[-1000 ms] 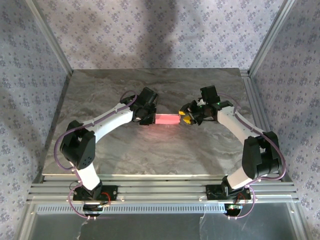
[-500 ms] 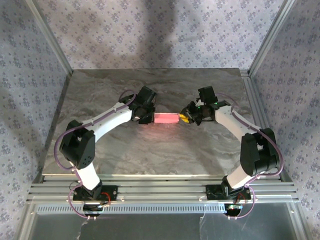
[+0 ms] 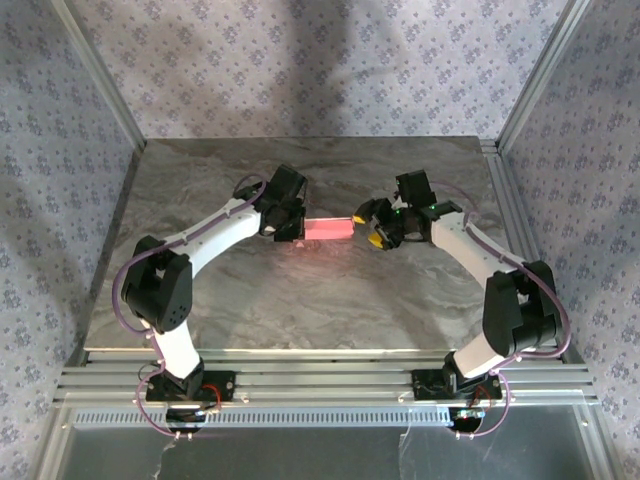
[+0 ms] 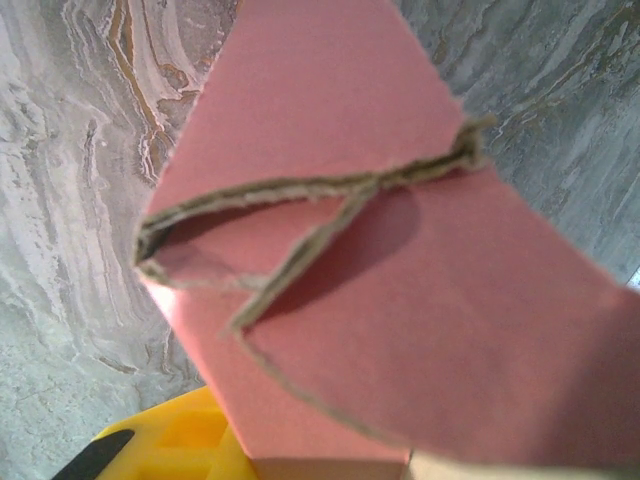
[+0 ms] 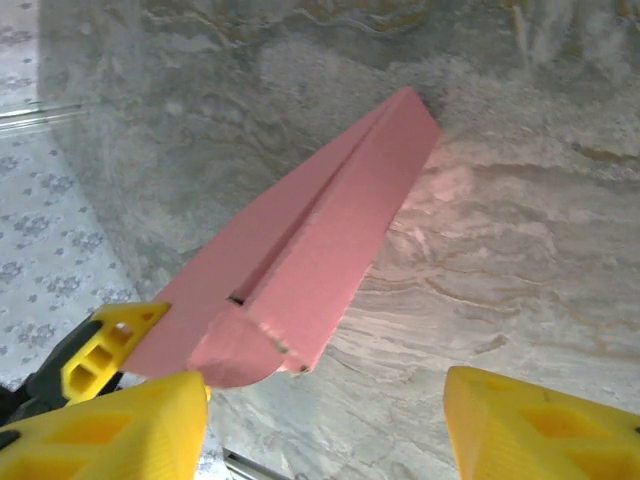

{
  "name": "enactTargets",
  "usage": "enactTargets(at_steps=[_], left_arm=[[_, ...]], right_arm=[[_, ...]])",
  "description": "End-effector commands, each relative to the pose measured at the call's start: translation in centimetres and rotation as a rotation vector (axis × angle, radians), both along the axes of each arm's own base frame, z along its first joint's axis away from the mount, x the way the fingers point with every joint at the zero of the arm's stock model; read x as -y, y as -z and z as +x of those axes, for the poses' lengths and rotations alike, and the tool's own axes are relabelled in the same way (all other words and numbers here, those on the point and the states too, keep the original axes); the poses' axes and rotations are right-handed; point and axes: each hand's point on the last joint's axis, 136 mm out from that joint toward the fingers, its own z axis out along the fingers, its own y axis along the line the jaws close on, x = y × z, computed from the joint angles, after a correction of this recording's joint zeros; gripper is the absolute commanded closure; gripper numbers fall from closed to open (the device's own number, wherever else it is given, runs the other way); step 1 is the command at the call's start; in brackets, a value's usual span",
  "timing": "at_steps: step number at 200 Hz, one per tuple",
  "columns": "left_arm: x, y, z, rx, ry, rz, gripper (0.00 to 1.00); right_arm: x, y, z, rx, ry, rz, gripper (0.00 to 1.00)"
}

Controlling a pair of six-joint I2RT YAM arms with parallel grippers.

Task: Fold the paper box

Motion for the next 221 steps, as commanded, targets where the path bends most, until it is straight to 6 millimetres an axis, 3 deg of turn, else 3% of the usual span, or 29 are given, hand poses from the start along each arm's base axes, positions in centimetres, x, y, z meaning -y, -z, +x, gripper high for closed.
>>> enactTargets(at_steps=[1,54,82,144,185,221], left_arm=[[-1.2,2.1,-1.4,-0.119,-0.034,0.035,0.71],[-1.1,2.0,-1.4,-0.12,-0.027,0.028,0.71],[-1.1,1.9,-1.4,-0.118,-0.022,0.026,0.71],[-1.1,1.7,-1.3,-0.114,-0.016,0.021,0.71],[-1.0,1.8,-1.3,-0.116,-0.012,0.022,0.71],[-1.2,1.8,-1.2,-0.121,-0.014,0.016,0.71]], right_arm=[[-1.0,-2.8,1.1,0.034,0.092,0.116,0.28],[-3.9,-1.7,1.5,-0.09,0.201,0.223,0.24],[-4.3,-0.6,1.2,-0.167,0.254,0.219,0.24],[-2.5,1.0,1.0,-0.173,0.253,0.157,0.39],[-2.3,2.2,1.4,-0.168,0.234,0.159,0.56],[-2.0,2.5,1.7,-0.149,0.239,0.144,0.6]])
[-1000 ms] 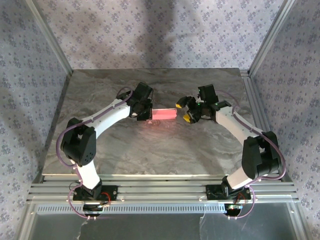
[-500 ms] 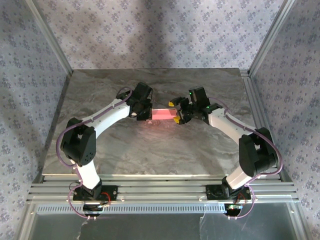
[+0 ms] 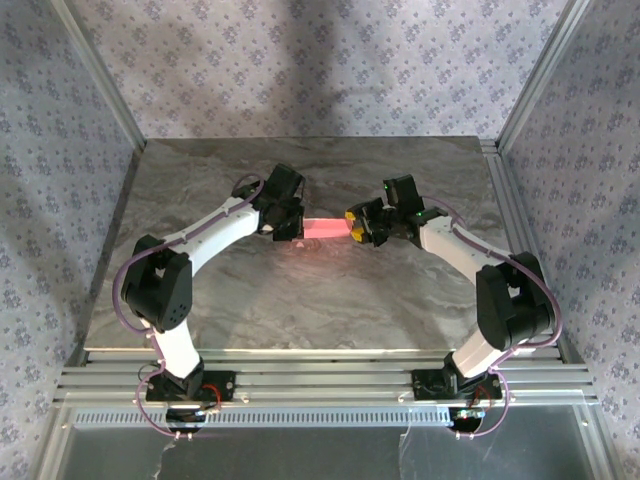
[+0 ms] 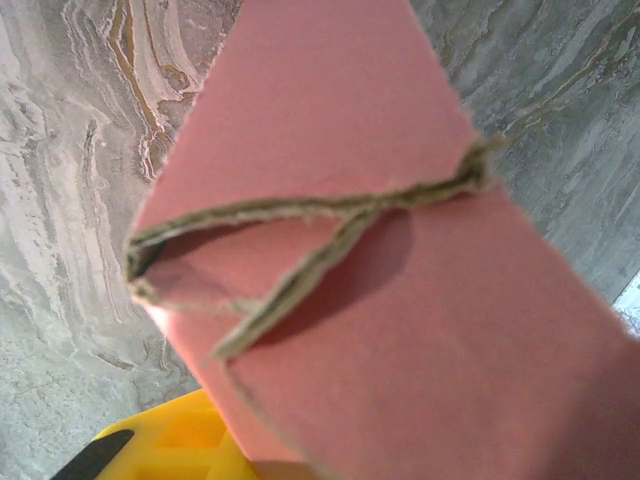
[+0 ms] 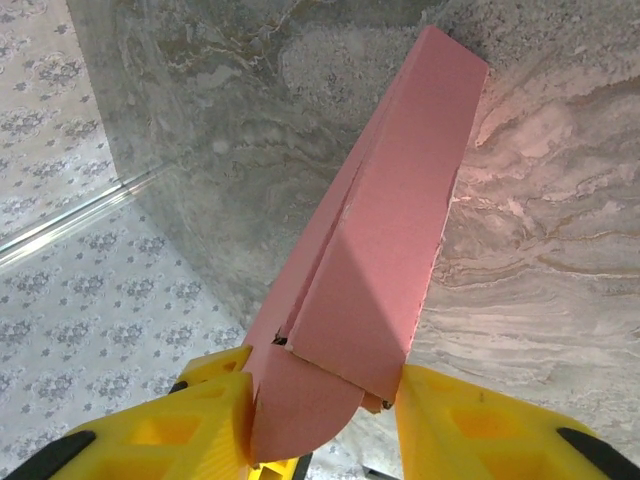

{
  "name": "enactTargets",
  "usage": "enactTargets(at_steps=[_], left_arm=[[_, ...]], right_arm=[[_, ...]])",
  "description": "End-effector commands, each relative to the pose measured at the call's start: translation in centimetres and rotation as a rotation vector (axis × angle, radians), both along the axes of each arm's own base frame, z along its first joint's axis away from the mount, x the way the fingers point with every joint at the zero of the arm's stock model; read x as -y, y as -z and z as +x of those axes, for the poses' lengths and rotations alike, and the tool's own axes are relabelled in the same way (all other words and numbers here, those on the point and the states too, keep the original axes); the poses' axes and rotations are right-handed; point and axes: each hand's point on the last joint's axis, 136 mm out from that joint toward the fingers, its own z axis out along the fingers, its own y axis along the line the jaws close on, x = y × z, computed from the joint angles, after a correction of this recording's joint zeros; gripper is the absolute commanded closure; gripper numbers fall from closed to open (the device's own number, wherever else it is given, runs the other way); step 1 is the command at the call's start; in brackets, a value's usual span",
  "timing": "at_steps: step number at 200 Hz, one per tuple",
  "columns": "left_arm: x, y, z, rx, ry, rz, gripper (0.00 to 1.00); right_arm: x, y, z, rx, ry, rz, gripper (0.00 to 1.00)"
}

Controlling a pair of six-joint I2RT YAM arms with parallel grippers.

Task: Fold the paper box

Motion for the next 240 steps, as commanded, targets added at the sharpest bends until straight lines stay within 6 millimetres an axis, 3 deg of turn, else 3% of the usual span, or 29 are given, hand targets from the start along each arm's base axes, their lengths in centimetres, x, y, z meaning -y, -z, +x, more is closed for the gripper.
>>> enactTargets(at_steps=[1,17,40,86,139,176,226,240], left_arm=[[-1.1,1.8,-1.2,-0.104,-0.012,0.036,0.71],[-1.2,1.7,-1.1,-0.101,-0.016,0.035,0.7],[-1.5,1.6,-0.9,-0.101,-0.02,0.032,0.7],[-1.4,1.9,-0.6,-0.107,-0.007,0.019,0.7],[-1.2,2.3,0.2,-0.103,0.051,-0.021,0.55],[-1.2,2.1,1.0,-0.08,0.078,-0.034,0.62],[-1.3,2.8,0.8,-0.093,0.08,-0.037,0.63],[-1.3,2.9,0.9,-0.095,0.076,-0.04,0.63]], right_arm=[[0.8,1.6,0.4,-0.004,0.014,-0.04,0.6],[0.7,1.5,0.6,0.002,0.011,-0.035,0.6],[0.9,1.6,0.6,0.006,0.007,-0.048,0.69],[0.9,2.4,0.5,0.005,-0.02,-0.08,0.71],[0.8,2.8,1.4,0.001,-0.006,-0.088,0.76],[0.5,1.3,2.8,0.021,0.007,-0.103,0.81],[0.0,1.7,3.0,0.014,-0.007,-0.096,0.77],[0.1,1.8,2.9,0.013,-0.003,-0.1,0.8]])
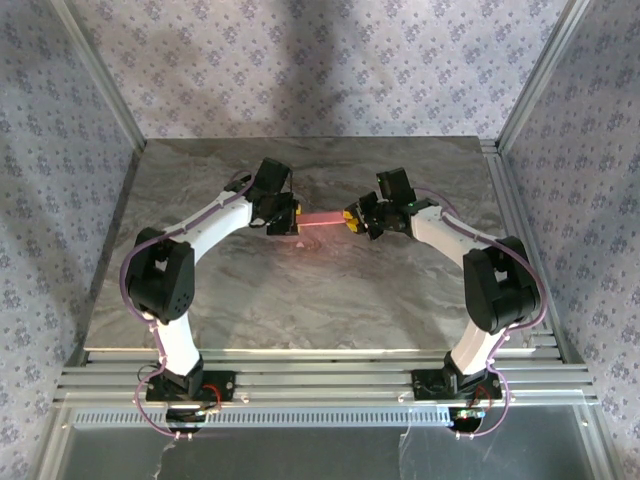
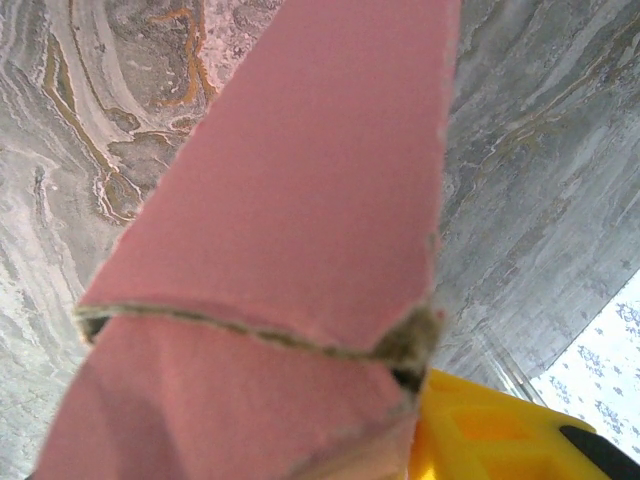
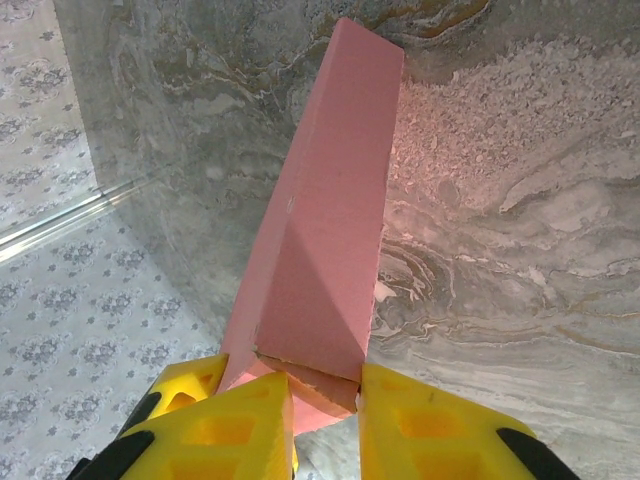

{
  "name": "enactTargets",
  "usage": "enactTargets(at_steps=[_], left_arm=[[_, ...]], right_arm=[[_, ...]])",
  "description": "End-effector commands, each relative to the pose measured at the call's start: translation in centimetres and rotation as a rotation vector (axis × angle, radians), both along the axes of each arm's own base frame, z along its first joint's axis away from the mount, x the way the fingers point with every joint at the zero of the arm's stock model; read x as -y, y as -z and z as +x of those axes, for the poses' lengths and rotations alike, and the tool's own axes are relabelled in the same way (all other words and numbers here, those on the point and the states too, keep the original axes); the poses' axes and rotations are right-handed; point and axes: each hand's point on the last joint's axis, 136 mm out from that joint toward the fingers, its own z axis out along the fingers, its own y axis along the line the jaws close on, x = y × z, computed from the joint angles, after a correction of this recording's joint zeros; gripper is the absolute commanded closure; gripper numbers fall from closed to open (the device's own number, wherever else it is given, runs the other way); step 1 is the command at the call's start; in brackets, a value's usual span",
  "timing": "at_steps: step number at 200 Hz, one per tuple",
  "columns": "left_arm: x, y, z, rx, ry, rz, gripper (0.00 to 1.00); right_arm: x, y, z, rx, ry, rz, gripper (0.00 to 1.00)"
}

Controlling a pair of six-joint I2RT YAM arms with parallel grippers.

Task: Fold the paper box

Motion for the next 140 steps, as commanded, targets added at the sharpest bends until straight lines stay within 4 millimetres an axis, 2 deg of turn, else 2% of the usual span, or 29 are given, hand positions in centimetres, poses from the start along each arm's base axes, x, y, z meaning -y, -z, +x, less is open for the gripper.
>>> enactTargets(at_steps=[1,34,50,89,94,103,118,140], left_arm=[[-0.3,2.0,-1.1,-0.073,0.025,0.025,0.63],[-0.1,2.0,-0.9,-0.076,0.029,0.019,0.63],[-0.1,2.0,-0.9,-0.075,0.029,0.016,0.63],[-0.2,2.0,-0.8,-0.074,0.029,0.011,0.63],[-0.2,2.0,-0.8,-0.074,0.03,0.012,0.63],[-0.2,2.0,-0.8,-0.075,0.032,0.013,0.63],[-0.2,2.3,-0.9,-0.075,0.04,0.019,0.63],[-0.4,2.8,-1.2,-0.071,0.08,0.04,0.64]], right_arm=[[0.7,0.4,0.4,-0.008,0.026,-0.038,0.8],[0.6,0.8,0.5,-0.013,0.017,-0.044,0.85],[0.6,1.2,0.4,-0.021,0.015,-0.051,0.91],[0.7,2.3,-0.2,-0.06,0.0,-0.074,0.94],[0.4,1.3,0.5,-0.036,-0.005,-0.063,0.94],[0.2,1.2,0.5,-0.038,-0.013,-0.059,0.9],[0.1,1.0,0.4,-0.036,-0.022,-0.055,0.78],[0.2,-0.1,0.1,-0.01,-0.032,-0.056,0.66]])
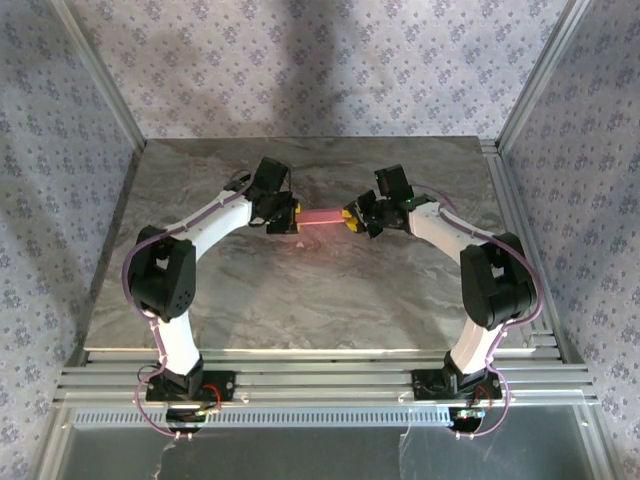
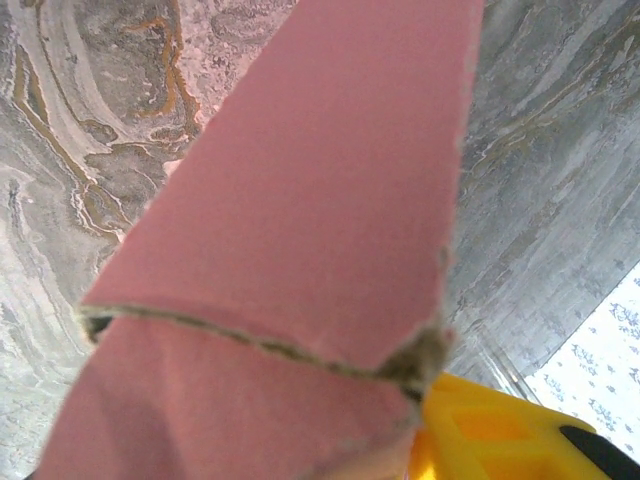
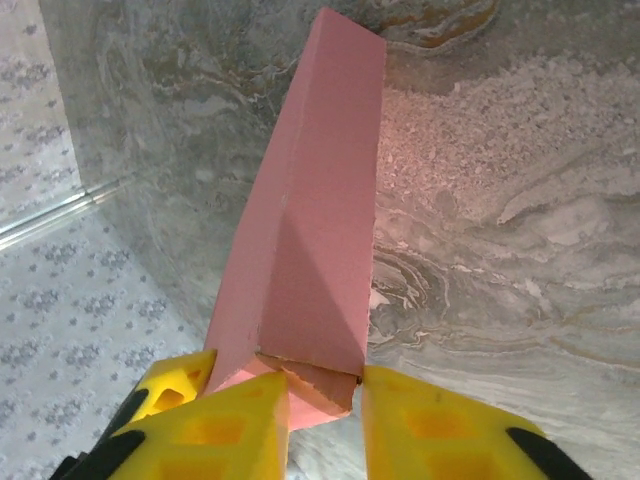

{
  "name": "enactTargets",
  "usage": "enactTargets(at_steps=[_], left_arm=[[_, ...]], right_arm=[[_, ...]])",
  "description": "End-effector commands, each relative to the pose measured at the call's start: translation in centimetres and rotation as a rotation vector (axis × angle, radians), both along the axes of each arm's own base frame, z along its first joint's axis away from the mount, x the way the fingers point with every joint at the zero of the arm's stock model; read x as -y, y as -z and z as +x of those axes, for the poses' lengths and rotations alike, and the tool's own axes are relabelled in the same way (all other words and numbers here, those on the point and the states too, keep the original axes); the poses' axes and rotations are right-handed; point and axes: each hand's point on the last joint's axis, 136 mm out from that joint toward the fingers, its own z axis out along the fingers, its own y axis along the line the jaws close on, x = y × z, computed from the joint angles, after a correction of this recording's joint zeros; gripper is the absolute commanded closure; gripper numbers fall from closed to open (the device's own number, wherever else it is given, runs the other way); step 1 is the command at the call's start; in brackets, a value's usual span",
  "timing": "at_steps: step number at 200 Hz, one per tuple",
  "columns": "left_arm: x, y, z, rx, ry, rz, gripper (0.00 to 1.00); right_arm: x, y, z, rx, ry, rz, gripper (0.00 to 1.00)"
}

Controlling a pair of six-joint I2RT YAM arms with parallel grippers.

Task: Fold the paper box

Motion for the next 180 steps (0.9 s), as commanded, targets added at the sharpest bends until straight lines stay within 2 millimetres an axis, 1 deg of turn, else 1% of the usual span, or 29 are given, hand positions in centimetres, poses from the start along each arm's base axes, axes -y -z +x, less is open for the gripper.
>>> enactTargets(at_steps=[1,12,26,39,44,49,51,55,76,87,100,114,123,131,141,155,173,180], left_arm=[[-0.5,2.5,-1.8,-0.079,0.07,0.052,0.64],[-0.8,2.5,-2.0,-0.06,0.092,0.078,0.64],[-1.1,2.7,-2.2,-0.028,0.107,0.103,0.63],[-1.0,3.4,-3.0,-0.019,0.128,0.123,0.63],[-1.0,3.9,-3.3,-0.017,0.133,0.129,0.63],[-1.0,4.5,-3.6,-0.014,0.135,0.133,0.62],[-0.9,4.7,-3.8,-0.011,0.137,0.132,0.62],[-0.8,5.2,-4.0,-0.006,0.136,0.129,0.62],[-0.2,8.6,-6.0,-0.011,0.119,0.109,0.61],[-0.4,10.1,-7.1,-0.017,0.109,0.115,0.59],[-0.6,11.3,-7.7,-0.008,0.106,0.12,0.55],[-0.7,11.7,-8.2,0.003,0.127,0.125,0.47],[-0.7,11.4,-8.4,0.015,0.148,0.125,0.43],[-0.8,10.5,-8.5,0.029,0.166,0.135,0.4],[-1.2,9.0,-8.7,0.046,0.181,0.159,0.37],[-1.6,6.6,-8.9,0.074,0.186,0.164,0.34],[-1.7,4.4,-9.4,0.064,0.206,0.139,0.31],[-1.9,3.7,-9.5,0.063,0.217,0.136,0.31]], right_arm=[[0.4,-0.6,-0.2,0.0,-0.004,-0.028,0.66],[0.5,-1.3,-0.4,0.018,-0.015,-0.036,0.59],[0.9,-1.8,-1.0,0.03,-0.032,-0.054,0.54],[1.4,-2.0,-1.6,0.035,-0.044,-0.066,0.5],[1.6,-1.9,-1.9,0.034,-0.047,-0.071,0.49],[1.6,-2.3,-1.9,0.047,-0.049,-0.069,0.48],[1.9,-1.4,-2.5,0.025,-0.05,-0.077,0.47],[2.1,-0.9,-2.9,0.015,-0.051,-0.08,0.47],[2.5,0.1,-4.0,-0.007,-0.061,-0.076,0.46],[2.7,0.4,-4.5,-0.014,-0.063,-0.076,0.45],[2.9,0.5,-4.8,-0.012,-0.066,-0.08,0.44],[3.3,0.5,-4.9,-0.009,-0.067,-0.086,0.42],[3.3,0.4,-5.0,-0.007,-0.074,-0.087,0.42],[3.4,0.4,-5.2,-0.009,-0.079,-0.087,0.43],[3.5,0.4,-5.4,-0.009,-0.08,-0.09,0.45],[3.5,0.7,-5.9,-0.007,-0.078,-0.087,0.45],[3.5,1.4,-6.4,-0.021,-0.064,-0.063,0.45],[3.5,1.8,-6.5,-0.024,-0.054,-0.056,0.48]])
